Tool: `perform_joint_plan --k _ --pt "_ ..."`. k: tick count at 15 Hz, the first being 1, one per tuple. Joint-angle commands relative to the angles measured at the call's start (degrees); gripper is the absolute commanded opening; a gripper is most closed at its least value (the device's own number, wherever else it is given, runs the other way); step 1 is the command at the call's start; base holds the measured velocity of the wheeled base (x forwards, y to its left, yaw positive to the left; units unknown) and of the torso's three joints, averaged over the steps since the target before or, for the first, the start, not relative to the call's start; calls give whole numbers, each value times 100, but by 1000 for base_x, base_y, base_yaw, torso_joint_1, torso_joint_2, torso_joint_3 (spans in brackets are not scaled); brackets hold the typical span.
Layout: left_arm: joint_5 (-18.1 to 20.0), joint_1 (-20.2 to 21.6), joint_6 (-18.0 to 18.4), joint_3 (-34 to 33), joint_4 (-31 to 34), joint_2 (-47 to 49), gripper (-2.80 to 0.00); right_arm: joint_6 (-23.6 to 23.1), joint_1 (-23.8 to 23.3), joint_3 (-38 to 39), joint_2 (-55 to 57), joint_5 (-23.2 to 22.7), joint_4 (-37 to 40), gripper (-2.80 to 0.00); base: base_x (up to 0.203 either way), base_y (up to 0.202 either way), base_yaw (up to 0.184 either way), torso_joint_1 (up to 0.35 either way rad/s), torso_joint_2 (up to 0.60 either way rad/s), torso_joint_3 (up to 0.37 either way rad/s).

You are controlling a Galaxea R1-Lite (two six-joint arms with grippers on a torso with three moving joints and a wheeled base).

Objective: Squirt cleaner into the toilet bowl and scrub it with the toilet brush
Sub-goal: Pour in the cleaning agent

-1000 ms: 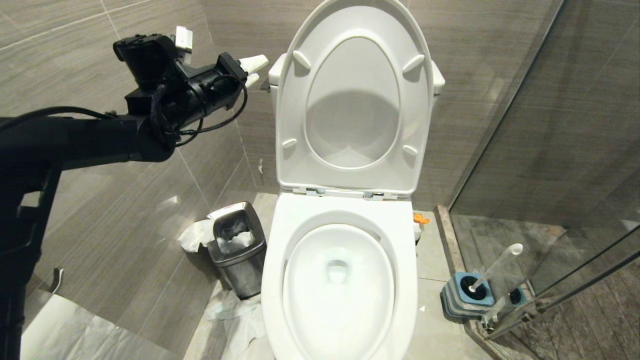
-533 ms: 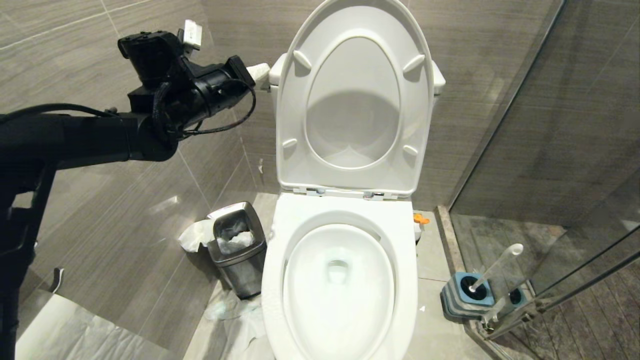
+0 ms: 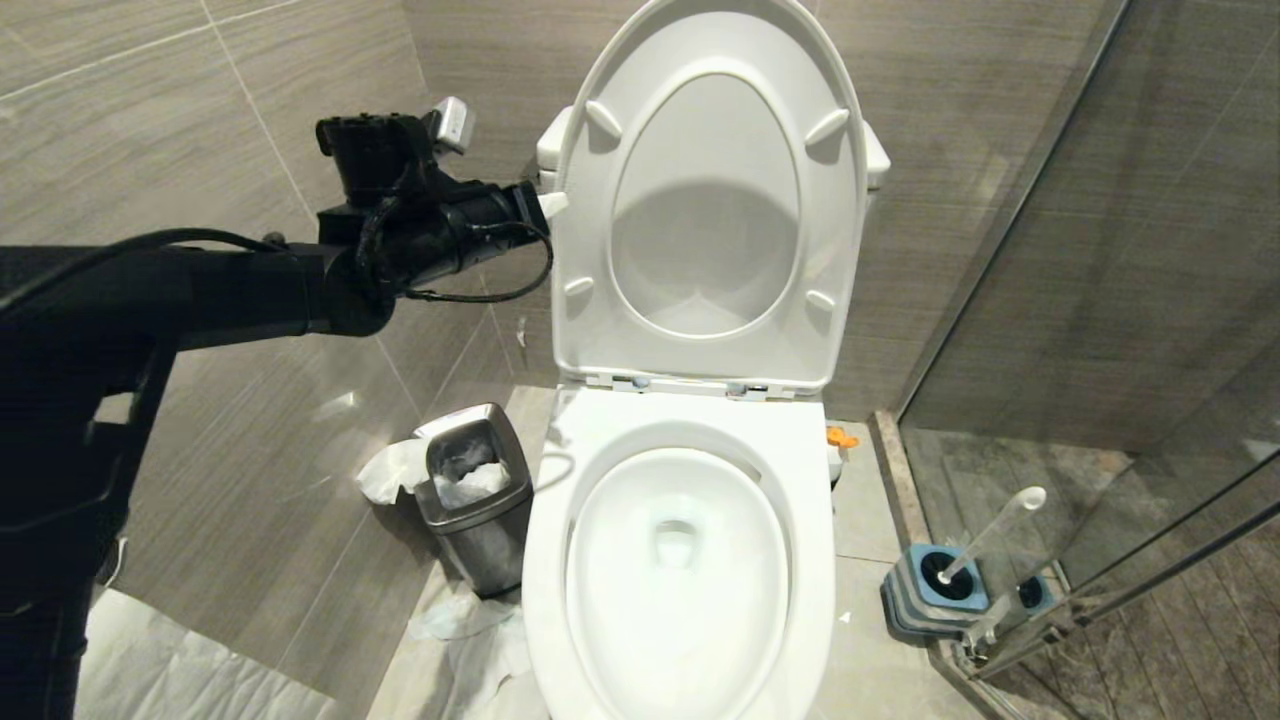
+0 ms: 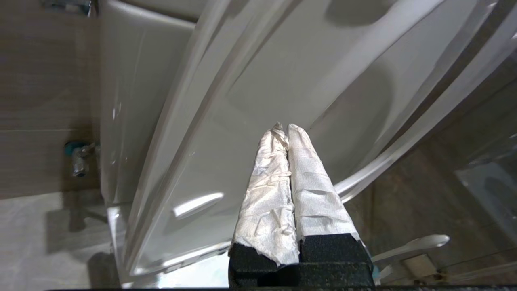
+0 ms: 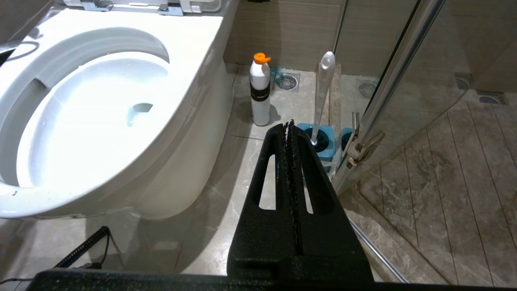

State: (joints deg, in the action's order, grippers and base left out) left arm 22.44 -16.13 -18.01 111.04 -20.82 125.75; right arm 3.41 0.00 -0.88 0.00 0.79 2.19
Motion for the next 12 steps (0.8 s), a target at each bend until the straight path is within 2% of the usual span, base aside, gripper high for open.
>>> perform_joint_plan --k 1,5,12 --pt "1 -49 20 28 -6 206 -280 1 0 0 -3 0 0 -280 0 0 0 0 0 0" --pt "-289 -180 32 93 -31 447 -280 1 0 0 -9 0 0 -280 0 0 0 0 0 0" --pt "-218 -156 -97 93 -66 796 -280 1 0 0 0 0 0 -280 0 0 0 0 0 0"
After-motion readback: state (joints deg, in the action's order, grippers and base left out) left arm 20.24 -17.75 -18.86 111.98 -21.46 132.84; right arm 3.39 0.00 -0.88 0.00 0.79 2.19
